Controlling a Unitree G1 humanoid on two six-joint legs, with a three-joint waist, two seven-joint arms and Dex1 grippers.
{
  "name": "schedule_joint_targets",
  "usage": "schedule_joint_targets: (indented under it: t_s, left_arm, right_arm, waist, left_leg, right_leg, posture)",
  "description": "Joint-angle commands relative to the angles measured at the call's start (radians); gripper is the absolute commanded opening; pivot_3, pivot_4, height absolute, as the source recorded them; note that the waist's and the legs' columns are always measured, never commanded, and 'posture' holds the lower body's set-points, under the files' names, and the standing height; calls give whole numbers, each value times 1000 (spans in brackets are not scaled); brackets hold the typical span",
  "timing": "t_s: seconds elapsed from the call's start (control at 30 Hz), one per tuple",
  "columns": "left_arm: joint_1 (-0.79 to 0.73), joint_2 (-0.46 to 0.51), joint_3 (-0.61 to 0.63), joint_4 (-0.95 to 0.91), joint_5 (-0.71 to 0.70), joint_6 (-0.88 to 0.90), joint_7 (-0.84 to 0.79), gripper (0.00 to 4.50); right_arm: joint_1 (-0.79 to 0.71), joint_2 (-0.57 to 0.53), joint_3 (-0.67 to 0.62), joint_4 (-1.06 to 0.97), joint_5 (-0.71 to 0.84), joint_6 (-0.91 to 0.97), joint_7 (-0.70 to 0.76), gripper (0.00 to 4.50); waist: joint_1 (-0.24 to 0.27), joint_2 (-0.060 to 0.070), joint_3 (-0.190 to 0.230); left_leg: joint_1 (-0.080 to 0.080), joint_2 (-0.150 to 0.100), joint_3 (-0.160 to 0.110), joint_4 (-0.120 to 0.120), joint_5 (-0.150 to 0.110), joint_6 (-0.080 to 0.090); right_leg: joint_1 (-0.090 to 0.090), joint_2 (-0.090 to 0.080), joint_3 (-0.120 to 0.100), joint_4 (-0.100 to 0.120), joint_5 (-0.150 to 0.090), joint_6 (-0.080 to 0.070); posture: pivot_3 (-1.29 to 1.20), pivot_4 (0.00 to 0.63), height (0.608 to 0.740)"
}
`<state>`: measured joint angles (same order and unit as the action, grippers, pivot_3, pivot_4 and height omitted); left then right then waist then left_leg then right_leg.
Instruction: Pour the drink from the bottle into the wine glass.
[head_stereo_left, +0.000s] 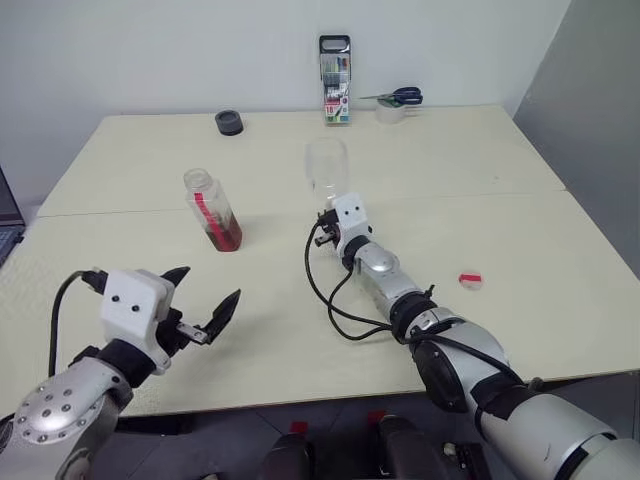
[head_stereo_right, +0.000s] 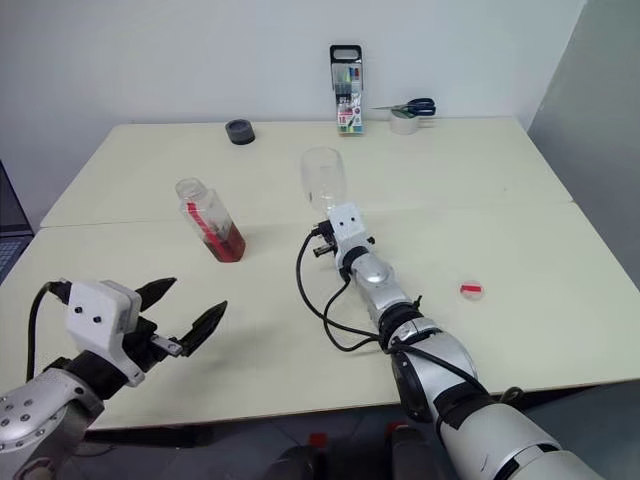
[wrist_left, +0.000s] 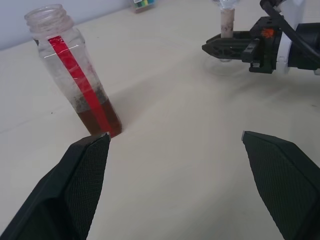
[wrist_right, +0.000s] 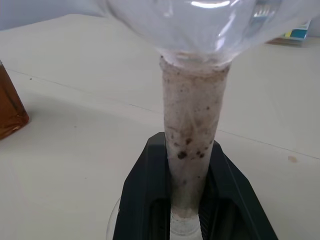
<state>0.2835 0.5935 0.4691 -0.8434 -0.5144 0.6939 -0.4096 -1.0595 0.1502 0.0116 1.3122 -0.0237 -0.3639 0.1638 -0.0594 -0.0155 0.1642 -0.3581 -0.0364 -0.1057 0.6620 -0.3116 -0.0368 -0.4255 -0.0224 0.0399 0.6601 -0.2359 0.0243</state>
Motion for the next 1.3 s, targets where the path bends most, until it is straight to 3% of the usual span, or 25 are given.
schedule_joint_targets:
  t_s: [0.03,1.2,1.3]
  left_arm:
    - [-22,15,2,-3,-17,1,-10,4500]
    - [-66,63,-16,36,-97,55,-52,4500]
    - [-69,66,-20,40,-98,53,-53,4500]
  right_arm:
    - [49,86,14,-12,-28,-43,-24,332]
    - [100,69,8,-11,-39,-46,-12,332]
    - [105,65,5,-11,-36,-47,-10,1317]
  waist:
    - [0,0,0]
    - [0,0,0]
    - [0,0,0]
  left_leg:
    - [0,0,0,0,0,0]
    - [0,0,0,0,0,0]
    - [0,0,0,0,0,0]
  right_leg:
    - [0,0,0,0,0,0]
    - [0,0,0,0,0,0]
    - [0,0,0,0,0,0]
  posture:
    - [0,150,740]
    - [0,150,740]
    - [0,150,740]
